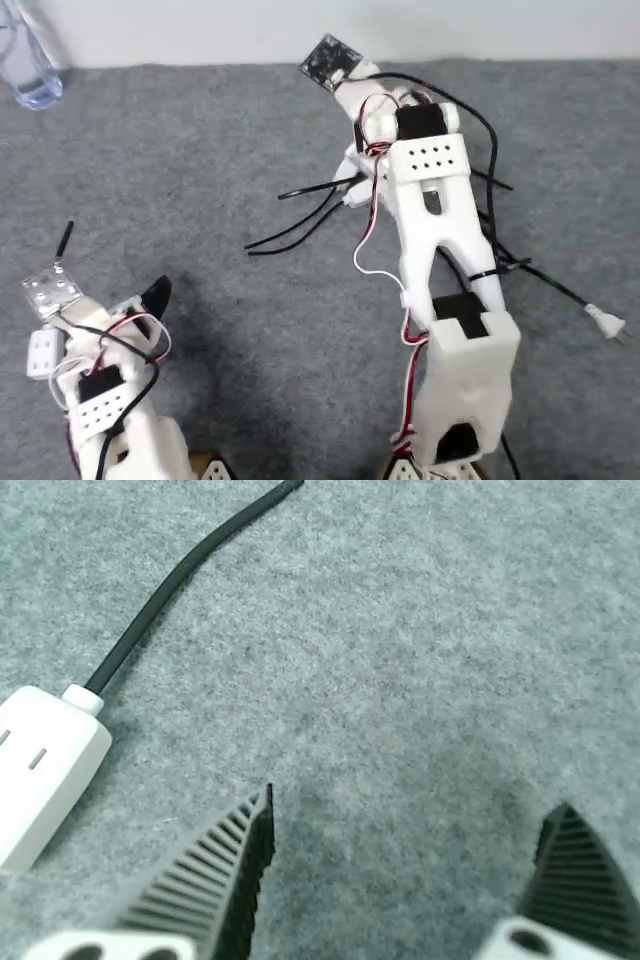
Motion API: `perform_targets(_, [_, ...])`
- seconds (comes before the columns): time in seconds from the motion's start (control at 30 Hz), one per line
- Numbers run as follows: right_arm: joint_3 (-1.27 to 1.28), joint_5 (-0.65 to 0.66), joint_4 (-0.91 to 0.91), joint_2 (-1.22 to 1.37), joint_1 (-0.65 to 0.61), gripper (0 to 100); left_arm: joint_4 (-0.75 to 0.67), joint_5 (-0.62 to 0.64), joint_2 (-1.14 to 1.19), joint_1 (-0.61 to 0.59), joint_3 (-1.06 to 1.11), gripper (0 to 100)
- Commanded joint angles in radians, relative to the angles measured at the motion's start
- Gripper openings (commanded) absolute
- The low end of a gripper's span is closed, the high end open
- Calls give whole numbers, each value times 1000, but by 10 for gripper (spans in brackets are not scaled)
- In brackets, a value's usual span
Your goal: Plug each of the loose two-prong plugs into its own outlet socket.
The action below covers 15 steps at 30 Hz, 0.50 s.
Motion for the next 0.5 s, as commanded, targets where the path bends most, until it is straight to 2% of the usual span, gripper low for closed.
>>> perform_targets(0.0, [-64,-25,222,-104,-44,406,-25,-9,-14,-2,-5,392])
perform_targets(0.13, [-55,-29,461,-133,-104,406,-25,-9,-14,11,-5,392])
perform_targets(0.23, [69,-109,450,-180,-101,405,-25,-9,-14,8,-5,392])
perform_targets(0.33, [215,-110,446,-249,-116,405,-25,-11,-14,5,-12,391])
perform_targets(0.47, [419,-160,444,-387,-143,405,-25,-9,-14,-74,-48,391])
